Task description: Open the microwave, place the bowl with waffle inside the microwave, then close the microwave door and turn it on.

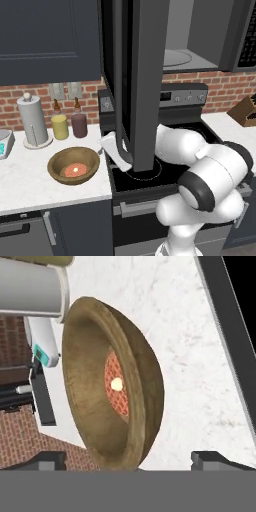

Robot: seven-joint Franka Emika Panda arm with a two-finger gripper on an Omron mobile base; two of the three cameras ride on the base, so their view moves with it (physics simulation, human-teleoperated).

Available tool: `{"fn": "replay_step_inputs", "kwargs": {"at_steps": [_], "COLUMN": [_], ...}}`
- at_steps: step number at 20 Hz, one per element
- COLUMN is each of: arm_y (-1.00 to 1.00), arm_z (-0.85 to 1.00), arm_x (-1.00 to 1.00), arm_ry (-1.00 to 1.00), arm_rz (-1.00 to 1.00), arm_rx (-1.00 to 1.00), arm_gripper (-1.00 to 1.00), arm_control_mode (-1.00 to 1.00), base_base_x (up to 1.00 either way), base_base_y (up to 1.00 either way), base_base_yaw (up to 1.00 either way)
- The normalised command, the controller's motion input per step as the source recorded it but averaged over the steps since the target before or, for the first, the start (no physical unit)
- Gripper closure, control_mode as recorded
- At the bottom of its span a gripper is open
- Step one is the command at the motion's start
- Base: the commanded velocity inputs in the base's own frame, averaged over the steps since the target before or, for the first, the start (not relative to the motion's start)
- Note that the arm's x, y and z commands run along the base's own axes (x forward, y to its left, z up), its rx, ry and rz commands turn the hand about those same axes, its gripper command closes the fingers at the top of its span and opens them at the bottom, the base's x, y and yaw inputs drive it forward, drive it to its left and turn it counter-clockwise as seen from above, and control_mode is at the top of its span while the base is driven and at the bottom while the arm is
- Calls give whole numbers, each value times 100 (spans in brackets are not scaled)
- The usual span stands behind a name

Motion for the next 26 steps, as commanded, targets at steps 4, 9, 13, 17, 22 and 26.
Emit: {"fn": "replay_step_inputs", "kwargs": {"at_steps": [4, 9, 13, 17, 22, 26], "arm_y": [17, 24, 34, 20, 20, 9], "arm_z": [-24, -23, -27, -34, -46, -37], "arm_x": [37, 24, 3, 0, 0, 0], "arm_ry": [6, 6, 5, 0, 0, 0], "arm_rz": [0, 0, 0, 0, 0, 0], "arm_rx": [-7, -7, -7, -4, -6, -3], "arm_gripper": [-100, -100, -100, -100, 100, 100], "arm_control_mode": [-100, -100, -100, -100, -100, -100], "base_base_x": [0, 0, 0, 0, 0, 0], "base_base_y": [0, 0, 0, 0, 0, 0], "base_base_yaw": [0, 0, 0, 0, 0, 0]}}
